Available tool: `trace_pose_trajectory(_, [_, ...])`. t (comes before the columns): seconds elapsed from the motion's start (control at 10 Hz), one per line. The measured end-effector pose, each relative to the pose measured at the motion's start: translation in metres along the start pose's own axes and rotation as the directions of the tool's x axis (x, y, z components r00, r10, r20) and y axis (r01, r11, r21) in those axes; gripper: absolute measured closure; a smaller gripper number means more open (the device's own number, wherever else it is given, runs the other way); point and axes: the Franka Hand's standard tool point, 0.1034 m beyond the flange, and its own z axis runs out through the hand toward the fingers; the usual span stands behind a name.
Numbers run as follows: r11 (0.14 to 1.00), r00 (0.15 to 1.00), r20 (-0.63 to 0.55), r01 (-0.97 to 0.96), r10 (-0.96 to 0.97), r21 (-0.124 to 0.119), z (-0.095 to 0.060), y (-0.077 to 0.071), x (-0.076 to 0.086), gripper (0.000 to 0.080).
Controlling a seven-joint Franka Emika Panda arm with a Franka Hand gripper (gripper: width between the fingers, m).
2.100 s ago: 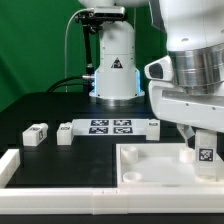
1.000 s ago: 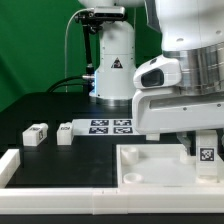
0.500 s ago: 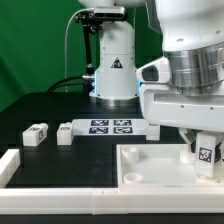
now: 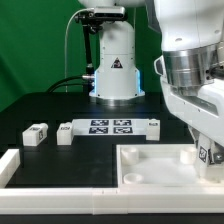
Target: Assemble one leg
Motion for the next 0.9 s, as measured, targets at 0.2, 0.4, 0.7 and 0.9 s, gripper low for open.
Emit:
trace_pose_trajectory(0.2, [0.999,0.999,0.0,0.047,-0.047,-0.001,0.0,0.0,-0.001,0.0427])
trace_pose_trajectory(0.4, [0.99,0.99,-0.003,0.142,-0.142,-0.007,0.0,0.001,-0.01,0.024])
trace_pose_trajectory(0.7, [0.815,0.816,-0.011,0.578,-0.578,-0.037,0.0,0.001,-0.011,0.0152])
trace_pose_trajectory(0.9, [0.601,0.601,-0.011,0.797,-0.799,-0.056,0.001,0.002,-0.007,0.015])
